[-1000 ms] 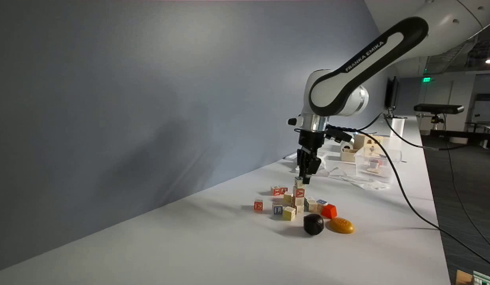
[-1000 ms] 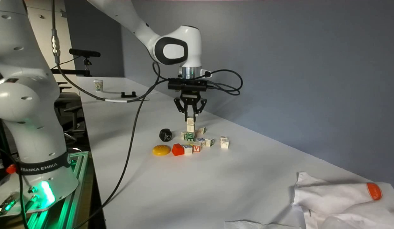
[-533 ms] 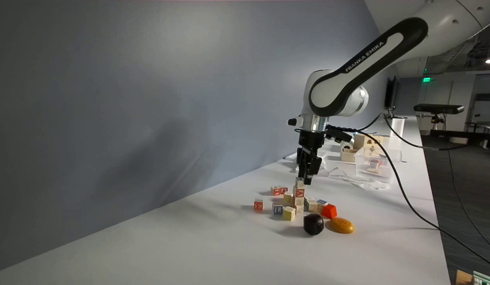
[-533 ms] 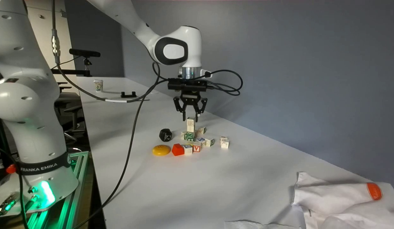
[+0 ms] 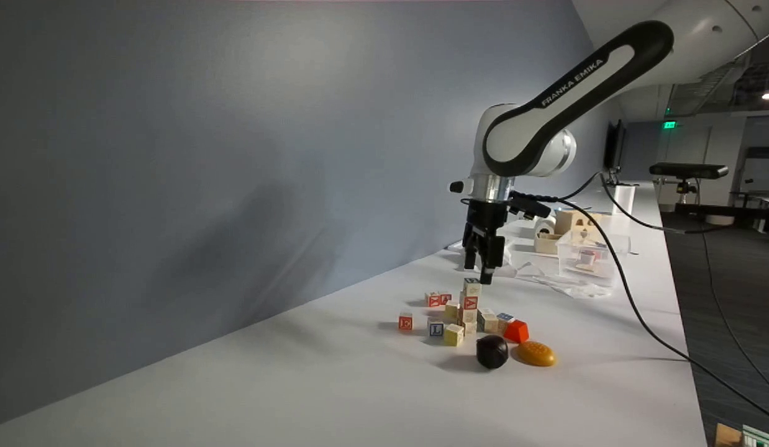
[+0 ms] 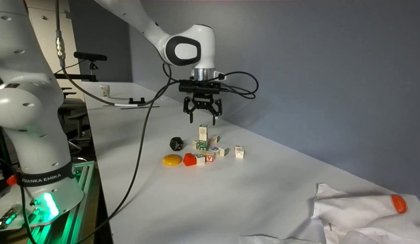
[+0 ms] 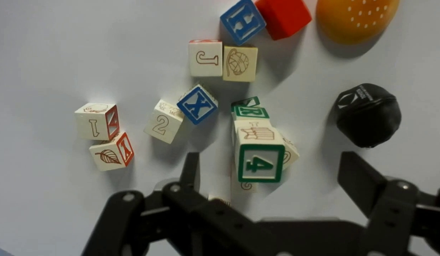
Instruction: Add one more cube to the stacked up cubes
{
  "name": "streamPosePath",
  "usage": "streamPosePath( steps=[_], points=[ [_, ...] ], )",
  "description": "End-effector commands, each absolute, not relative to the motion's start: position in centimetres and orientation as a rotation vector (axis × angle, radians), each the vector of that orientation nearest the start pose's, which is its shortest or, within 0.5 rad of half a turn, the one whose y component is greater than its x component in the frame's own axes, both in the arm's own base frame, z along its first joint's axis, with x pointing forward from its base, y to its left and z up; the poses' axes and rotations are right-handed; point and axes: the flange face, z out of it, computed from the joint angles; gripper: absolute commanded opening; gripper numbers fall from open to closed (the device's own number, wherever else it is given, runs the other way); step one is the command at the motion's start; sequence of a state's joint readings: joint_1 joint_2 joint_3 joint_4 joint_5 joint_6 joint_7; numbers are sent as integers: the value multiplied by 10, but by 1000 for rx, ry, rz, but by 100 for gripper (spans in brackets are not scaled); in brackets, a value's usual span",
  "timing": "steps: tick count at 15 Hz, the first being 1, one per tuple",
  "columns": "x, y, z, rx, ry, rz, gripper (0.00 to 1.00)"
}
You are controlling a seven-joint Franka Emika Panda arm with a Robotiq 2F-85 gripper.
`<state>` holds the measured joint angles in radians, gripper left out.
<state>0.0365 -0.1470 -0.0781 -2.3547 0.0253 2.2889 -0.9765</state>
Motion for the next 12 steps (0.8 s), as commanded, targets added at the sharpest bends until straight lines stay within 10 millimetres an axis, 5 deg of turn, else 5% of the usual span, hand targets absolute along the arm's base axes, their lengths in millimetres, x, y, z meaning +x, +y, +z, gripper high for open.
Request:
streamPosePath(
  steps=[1,12],
  points=[
    [484,-8,427,-2832,-1319,-109,100],
    [450,-18,475,-3109,-473,233,100]
  ],
)
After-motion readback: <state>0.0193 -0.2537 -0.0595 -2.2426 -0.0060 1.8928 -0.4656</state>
